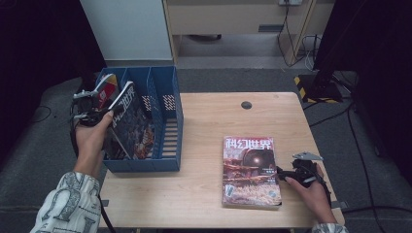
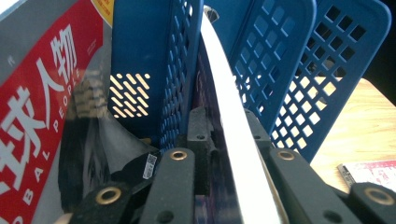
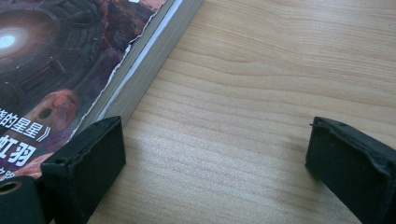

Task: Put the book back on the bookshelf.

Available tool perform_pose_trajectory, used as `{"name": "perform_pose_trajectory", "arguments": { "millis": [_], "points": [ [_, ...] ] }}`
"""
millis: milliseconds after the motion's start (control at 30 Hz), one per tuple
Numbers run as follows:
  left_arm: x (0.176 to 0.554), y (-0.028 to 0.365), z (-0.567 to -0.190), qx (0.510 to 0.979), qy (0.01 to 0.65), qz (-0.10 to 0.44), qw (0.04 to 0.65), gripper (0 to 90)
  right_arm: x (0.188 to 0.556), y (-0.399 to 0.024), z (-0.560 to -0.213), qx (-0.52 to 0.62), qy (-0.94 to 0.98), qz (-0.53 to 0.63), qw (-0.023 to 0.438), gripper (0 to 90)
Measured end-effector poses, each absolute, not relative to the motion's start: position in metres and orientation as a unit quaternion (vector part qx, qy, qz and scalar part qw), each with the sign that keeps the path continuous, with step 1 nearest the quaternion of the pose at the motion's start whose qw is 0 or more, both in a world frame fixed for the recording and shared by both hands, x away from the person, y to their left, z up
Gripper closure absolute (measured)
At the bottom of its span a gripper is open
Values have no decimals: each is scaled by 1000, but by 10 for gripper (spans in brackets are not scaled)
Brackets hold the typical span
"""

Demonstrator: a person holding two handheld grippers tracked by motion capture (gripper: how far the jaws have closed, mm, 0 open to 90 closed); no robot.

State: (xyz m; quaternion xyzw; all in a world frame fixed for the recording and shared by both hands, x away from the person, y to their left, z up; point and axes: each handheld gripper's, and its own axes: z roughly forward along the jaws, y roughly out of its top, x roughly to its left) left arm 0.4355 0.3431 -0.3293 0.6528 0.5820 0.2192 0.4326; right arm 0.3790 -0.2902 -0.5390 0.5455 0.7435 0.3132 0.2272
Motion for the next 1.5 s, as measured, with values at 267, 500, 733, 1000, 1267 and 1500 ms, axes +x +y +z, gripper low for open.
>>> {"name": "perform_pose_trajectory", "arguments": {
  "millis": [267, 500, 733, 1000, 1267, 1500],
  "points": [
    [440, 337, -319, 655, 585, 216, 427, 710, 379, -290, -539, 545, 744, 313, 227, 50],
    [448, 334, -319, 663, 594, 207, 407, 680, 379, -290, -539, 547, 742, 314, 227, 50],
    [447, 341, -319, 657, 599, 205, 410, 818, 379, -290, -539, 547, 742, 314, 226, 50],
    [442, 338, -315, 657, 591, 215, 415, 821, 379, -290, -539, 546, 743, 314, 227, 50],
    [447, 331, -305, 655, 587, 231, 416, 822, 379, -290, -539, 545, 743, 314, 228, 50],
    [457, 331, -306, 640, 589, 238, 431, 822, 379, -290, -539, 546, 742, 315, 227, 50]
  ]
}}
